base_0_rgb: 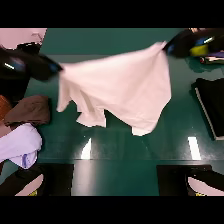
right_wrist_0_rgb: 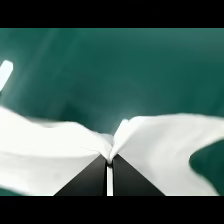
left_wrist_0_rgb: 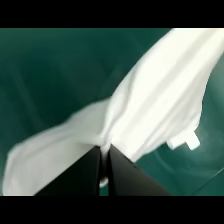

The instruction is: Fold the shirts.

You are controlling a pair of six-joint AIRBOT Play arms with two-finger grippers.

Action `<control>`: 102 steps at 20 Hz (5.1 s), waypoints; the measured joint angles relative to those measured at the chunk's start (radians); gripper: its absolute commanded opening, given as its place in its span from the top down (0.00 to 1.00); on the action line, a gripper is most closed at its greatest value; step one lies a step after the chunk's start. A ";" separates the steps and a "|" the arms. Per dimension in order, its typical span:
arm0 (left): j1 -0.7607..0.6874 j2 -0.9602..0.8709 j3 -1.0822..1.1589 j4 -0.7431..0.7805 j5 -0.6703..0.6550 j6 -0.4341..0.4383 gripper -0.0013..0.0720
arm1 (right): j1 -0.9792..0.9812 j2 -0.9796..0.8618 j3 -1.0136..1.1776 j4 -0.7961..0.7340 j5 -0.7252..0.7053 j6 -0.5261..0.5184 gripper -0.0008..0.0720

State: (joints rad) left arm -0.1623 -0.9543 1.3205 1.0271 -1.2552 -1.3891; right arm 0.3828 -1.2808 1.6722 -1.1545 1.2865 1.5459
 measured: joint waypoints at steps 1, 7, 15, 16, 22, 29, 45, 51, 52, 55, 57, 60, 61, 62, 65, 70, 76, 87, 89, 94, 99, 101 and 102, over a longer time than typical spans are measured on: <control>0.000 -0.013 -0.084 0.003 0.010 0.003 0.94 | 0.000 -0.034 -0.035 0.000 0.005 0.005 0.97; 0.000 -0.055 -0.490 0.000 0.094 0.048 0.57 | 0.000 -0.169 -0.196 0.006 0.004 0.014 0.97; 0.004 -0.065 -0.382 0.091 0.140 0.039 0.19 | -0.001 -0.191 -0.241 0.002 -0.027 0.015 0.97; 0.011 -0.071 -0.356 0.119 0.163 0.024 0.19 | -0.001 -0.192 -0.243 0.003 -0.028 0.015 0.97; 0.050 -0.243 -0.295 0.116 0.214 0.068 0.19 | -0.001 -0.192 -0.245 0.009 -0.029 0.015 0.97; 0.056 -0.427 -0.286 -0.019 0.300 0.167 0.70 | -0.001 -0.193 -0.245 0.010 -0.030 0.016 0.97; 0.056 0.047 0.274 0.102 0.270 0.052 0.94 | -0.055 0.175 0.100 -0.097 -0.026 -0.022 0.97; 0.056 0.202 0.478 0.115 0.264 -0.003 0.94 | -0.058 0.298 0.285 -0.126 -0.019 -0.029 0.97; 0.056 0.211 0.504 0.115 0.264 -0.010 0.94 | -0.058 0.306 0.307 -0.137 -0.014 -0.029 0.97; 0.056 0.221 0.555 0.126 0.278 -0.021 0.94 | -0.059 0.317 0.352 -0.189 0.000 -0.030 0.97; 0.056 0.201 0.570 0.148 0.269 -0.027 0.94 | -0.058 0.303 0.365 -0.203 0.013 -0.030 0.97; 0.056 0.105 0.578 0.232 0.188 -0.045 0.94 | -0.058 0.237 0.374 -0.222 0.043 -0.016 0.97; 0.056 0.053 0.576 0.259 0.154 -0.050 0.94 | -0.058 0.206 0.373 -0.227 0.060 -0.010 0.97; 0.056 0.003 0.570 0.276 0.123 -0.053 0.94 | -0.059 0.169 0.367 -0.233 0.073 -0.003 0.97; 0.056 -0.181 0.511 0.291 0.066 -0.058 0.94 | -0.061 0.047 0.319 -0.240 0.104 0.009 0.97; 0.058 -0.504 0.389 0.250 0.059 -0.058 0.94 | -0.082 -0.221 0.213 -0.235 0.097 -0.003 0.96; 0.063 -0.710 0.357 0.243 0.151 -0.054 0.08 | -0.114 -0.492 0.247 -0.145 0.035 -0.030 0.66; 0.143 -0.540 0.189 0.286 -0.044 -0.077 0.08 | -0.228 -0.328 0.090 0.014 0.083 -0.082 0.54; 0.146 -0.447 0.032 0.285 -0.038 -0.077 0.08 | -0.243 -0.246 -0.012 0.025 0.089 -0.090 0.54; 0.152 -0.264 -0.365 0.278 0.037 -0.077 0.08 | -0.260 -0.072 -0.225 0.034 0.057 -0.098 0.54; 0.153 -0.214 -0.575 0.167 0.160 -0.058 0.08 | -0.261 0.040 -0.371 0.037 0.032 -0.100 0.54; 0.154 -0.206 -0.607 0.114 0.209 -0.048 0.09 | -0.262 0.069 -0.405 0.037 0.026 -0.100 0.54; 0.154 -0.204 -0.617 0.085 0.234 -0.039 0.38 | -0.262 0.083 -0.418 0.037 0.026 -0.100 0.54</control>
State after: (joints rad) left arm -0.0082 -1.1584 0.7033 1.1126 -1.0210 -1.4277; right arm 0.1211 -1.1980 1.2545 -1.1175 1.3125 1.4456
